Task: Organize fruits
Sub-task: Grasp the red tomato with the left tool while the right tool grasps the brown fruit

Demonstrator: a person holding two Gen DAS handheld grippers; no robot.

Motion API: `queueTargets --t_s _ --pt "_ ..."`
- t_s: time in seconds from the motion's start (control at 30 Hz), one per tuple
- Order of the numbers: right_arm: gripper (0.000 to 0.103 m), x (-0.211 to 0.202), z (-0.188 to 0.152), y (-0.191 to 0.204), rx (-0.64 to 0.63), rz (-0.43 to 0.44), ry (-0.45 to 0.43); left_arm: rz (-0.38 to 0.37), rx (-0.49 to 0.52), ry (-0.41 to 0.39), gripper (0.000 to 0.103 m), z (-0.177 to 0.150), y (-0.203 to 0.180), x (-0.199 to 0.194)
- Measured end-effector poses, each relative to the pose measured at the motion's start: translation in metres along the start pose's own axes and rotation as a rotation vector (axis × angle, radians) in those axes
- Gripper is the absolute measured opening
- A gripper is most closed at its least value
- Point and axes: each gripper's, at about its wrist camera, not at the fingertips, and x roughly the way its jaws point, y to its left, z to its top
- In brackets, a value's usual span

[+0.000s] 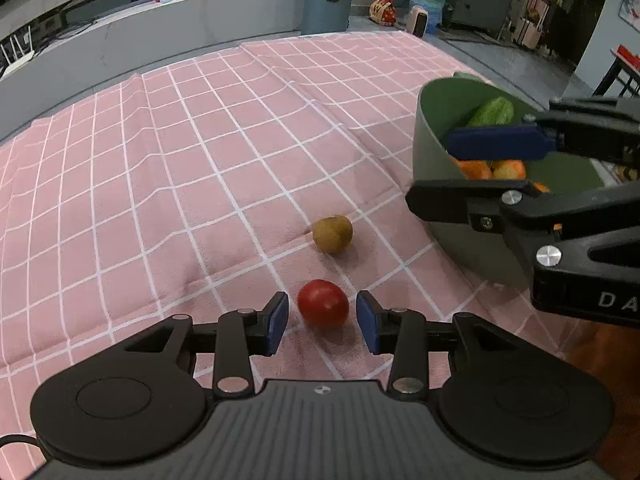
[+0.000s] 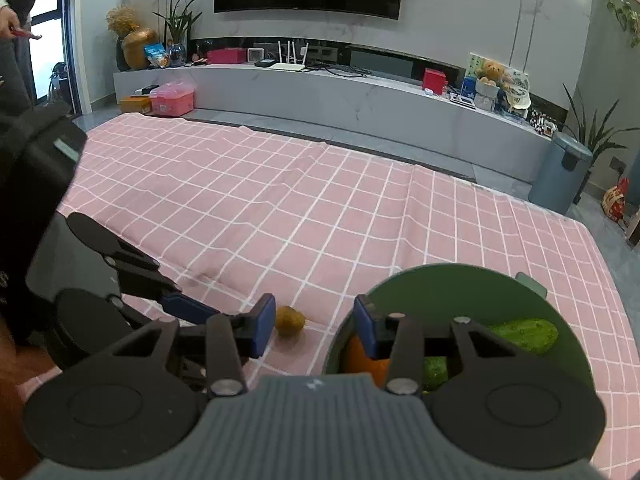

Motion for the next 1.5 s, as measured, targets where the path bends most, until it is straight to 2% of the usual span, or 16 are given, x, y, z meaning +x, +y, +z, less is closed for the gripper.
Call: queueTargets --t_s 0.13,0.17,0.23,0.27,0.37,0.43,0.53,0.6,0.77,0.9,1.17,1.3,1.5 --pt "0.041 0.002 0.001 0.0 -0.002 -0.003 -0.005 -0.005 0.003 0.003 0.046 0.0 -0.002 0.004" --pt "0.04 0.002 0.001 -0.001 0.0 -0.003 -0.007 -0.001 0.011 0.0 0.039 0.0 -0.003 0.003" --pt "0.04 0.003 0.001 0.0 -0.004 -0.006 -0.009 0.005 0.02 0.004 0.032 -0.001 -0.004 0.004" --pt "0.04 0.003 0.001 0.001 -0.016 -0.01 -0.012 0.003 0.02 0.003 0.032 -0.001 -0.003 0.004" --pt "0.04 0.003 0.004 0.009 -0.089 -0.01 -0.013 0.007 0.006 -0.005 0.032 -0.001 0.0 0.0" --pt "0.04 0.005 0.008 0.018 -0.182 -0.013 0.004 0.007 -0.013 -0.006 0.032 -0.001 0.005 -0.002" --pt "0.038 0.021 0.015 0.028 -0.323 0.001 0.093 0.009 -0.047 -0.007 0.032 -0.002 0.014 -0.006" --pt "0.031 0.036 0.021 0.029 -0.375 0.037 0.164 0.017 -0.063 -0.007 0.032 -0.002 0.019 -0.008" --pt "0.028 0.069 0.033 0.028 -0.438 0.127 0.298 0.007 -0.094 -0.027 0.031 -0.001 0.029 -0.014" --pt "0.027 0.092 0.033 0.036 -0.465 0.138 0.383 0.005 -0.1 -0.03 0.031 -0.001 0.032 -0.014" --pt "0.027 0.107 0.029 0.042 -0.493 0.125 0.413 -0.013 -0.131 -0.03 0.031 -0.002 0.04 -0.015" --pt "0.02 0.111 0.028 0.042 -0.483 0.12 0.421 -0.017 -0.12 -0.031 0.031 -0.002 0.038 -0.014" --pt "0.019 0.103 0.031 0.042 -0.454 0.091 0.391 -0.024 -0.125 -0.052 0.031 -0.003 0.038 -0.018"
